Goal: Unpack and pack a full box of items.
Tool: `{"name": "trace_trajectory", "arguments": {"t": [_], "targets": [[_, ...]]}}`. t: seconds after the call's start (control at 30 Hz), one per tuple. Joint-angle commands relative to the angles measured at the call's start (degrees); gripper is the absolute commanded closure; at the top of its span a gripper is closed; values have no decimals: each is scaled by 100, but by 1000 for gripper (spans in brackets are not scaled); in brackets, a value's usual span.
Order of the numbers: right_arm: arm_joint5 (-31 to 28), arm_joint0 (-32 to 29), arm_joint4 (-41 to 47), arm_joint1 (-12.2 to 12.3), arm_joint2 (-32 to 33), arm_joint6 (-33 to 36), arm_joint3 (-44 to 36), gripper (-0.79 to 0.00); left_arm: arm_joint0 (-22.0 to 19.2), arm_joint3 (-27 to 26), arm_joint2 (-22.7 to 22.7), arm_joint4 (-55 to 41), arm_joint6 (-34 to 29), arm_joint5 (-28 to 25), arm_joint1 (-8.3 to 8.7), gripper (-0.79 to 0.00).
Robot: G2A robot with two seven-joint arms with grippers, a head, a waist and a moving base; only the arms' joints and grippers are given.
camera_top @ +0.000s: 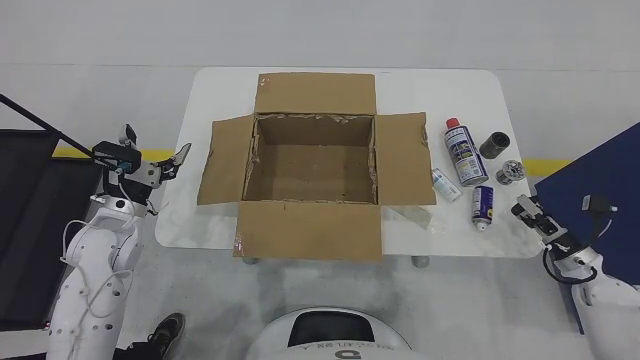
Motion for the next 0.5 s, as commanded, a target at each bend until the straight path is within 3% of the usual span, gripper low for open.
{"name": "trace_trajectory", "arguments": {"t": [0.0,0.17,0.37,0.47], "targets": [[15,-2,-35,-3,0,-34,-31,-785,0,0,0,0,0,0,0,-785],[14,-168,-612,-21,165,-551,-265,-785,0,0,0,0,0,0,0,-785],[530,-503,-2255,-90,213,-1496,-950,-785,0,0,0,0,0,0,0,-785],[1123,-693,-2959,-147,171,-2049,-1343,-662,0,0,0,0,0,0,0,-785]]}}
